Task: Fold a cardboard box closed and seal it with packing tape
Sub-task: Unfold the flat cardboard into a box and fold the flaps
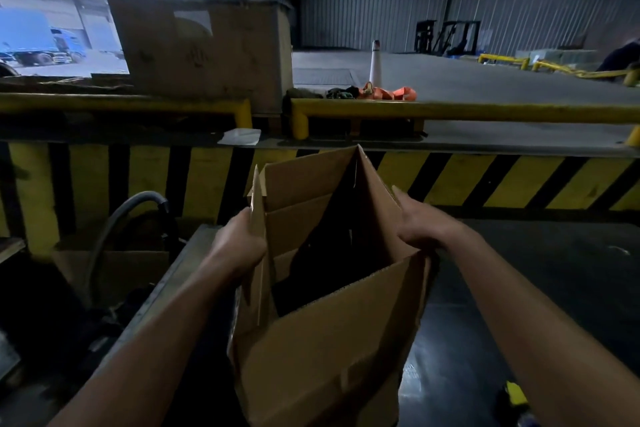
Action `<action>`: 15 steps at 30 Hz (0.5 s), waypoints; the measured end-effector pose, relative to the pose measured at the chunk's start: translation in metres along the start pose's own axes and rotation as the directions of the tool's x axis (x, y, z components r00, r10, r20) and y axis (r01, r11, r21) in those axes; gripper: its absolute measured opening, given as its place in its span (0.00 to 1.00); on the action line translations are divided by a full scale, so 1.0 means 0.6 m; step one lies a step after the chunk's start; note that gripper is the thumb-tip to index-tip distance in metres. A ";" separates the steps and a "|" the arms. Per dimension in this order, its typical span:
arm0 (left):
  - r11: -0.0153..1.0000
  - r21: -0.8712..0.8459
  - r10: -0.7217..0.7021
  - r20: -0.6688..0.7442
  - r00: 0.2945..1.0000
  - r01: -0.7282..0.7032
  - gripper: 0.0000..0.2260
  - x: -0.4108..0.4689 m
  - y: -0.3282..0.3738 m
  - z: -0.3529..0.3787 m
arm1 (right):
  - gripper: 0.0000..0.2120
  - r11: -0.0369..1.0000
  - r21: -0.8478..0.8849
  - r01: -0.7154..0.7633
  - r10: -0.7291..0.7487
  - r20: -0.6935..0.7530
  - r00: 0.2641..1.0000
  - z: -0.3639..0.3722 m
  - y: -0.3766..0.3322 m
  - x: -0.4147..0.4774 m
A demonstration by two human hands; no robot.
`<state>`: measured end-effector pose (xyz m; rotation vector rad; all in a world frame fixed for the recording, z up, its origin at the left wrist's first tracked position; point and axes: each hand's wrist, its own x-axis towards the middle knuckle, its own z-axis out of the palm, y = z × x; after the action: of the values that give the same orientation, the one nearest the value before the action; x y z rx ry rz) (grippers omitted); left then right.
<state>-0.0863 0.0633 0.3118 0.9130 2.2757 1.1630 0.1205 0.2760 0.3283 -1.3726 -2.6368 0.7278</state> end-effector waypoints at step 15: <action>0.998 -0.022 -0.049 0.106 0.993 0.051 0.33 0.056 0.015 -0.007 | 0.41 0.989 0.140 -0.049 0.055 -0.036 0.998 0.035 0.057 -0.066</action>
<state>-0.1092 0.0888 0.3190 0.8820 2.1832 1.0925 0.1641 0.2533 0.3000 -1.4074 -2.4762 0.8629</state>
